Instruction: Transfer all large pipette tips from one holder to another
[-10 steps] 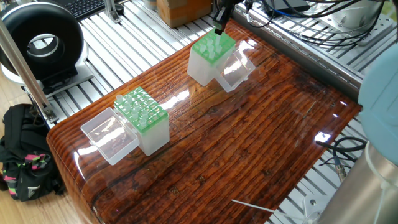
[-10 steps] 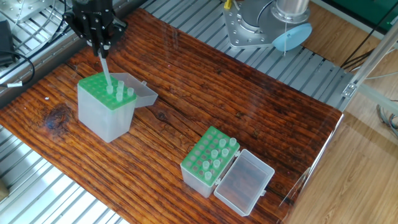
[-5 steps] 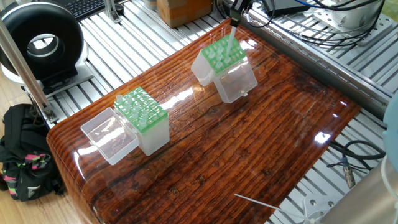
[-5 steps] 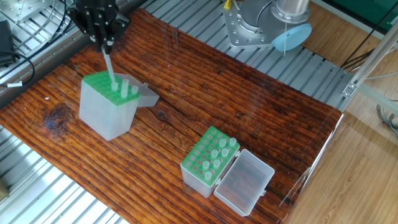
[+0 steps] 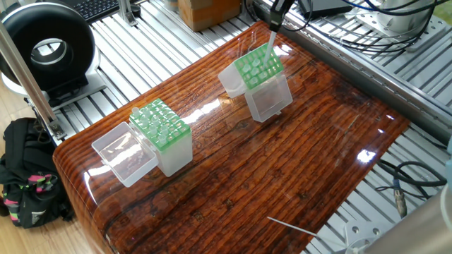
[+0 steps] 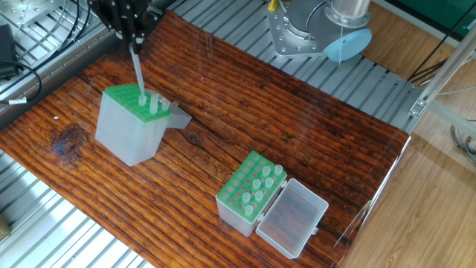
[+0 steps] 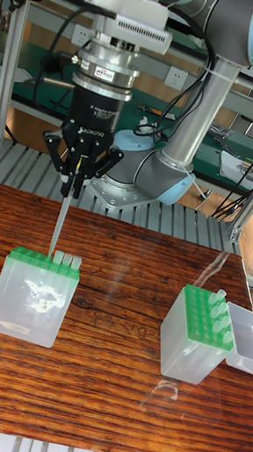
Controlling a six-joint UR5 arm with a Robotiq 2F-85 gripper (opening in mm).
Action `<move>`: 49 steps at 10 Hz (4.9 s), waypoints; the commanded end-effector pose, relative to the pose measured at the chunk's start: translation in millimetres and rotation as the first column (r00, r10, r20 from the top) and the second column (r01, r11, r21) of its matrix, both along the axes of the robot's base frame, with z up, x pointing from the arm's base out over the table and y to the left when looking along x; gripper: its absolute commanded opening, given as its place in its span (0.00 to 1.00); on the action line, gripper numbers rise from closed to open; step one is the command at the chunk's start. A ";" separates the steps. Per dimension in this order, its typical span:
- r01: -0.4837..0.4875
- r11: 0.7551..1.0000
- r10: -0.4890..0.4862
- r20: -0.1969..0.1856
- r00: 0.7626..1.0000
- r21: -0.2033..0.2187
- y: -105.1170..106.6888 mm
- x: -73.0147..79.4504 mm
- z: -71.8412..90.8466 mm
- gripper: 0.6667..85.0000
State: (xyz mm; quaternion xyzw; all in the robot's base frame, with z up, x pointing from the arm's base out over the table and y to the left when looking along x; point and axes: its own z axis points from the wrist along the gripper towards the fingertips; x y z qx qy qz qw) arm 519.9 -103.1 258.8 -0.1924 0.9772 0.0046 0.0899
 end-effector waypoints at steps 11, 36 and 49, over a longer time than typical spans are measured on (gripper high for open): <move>0.120 0.980 -0.109 -0.076 0.991 0.160 35.8 -56.5 18.2 0.00; 0.172 0.980 -0.174 0.010 0.985 0.103 201.9 -18.9 21.8 0.00; -0.004 1.000 0.004 0.044 0.999 -0.011 268.0 -11.9 60.2 0.00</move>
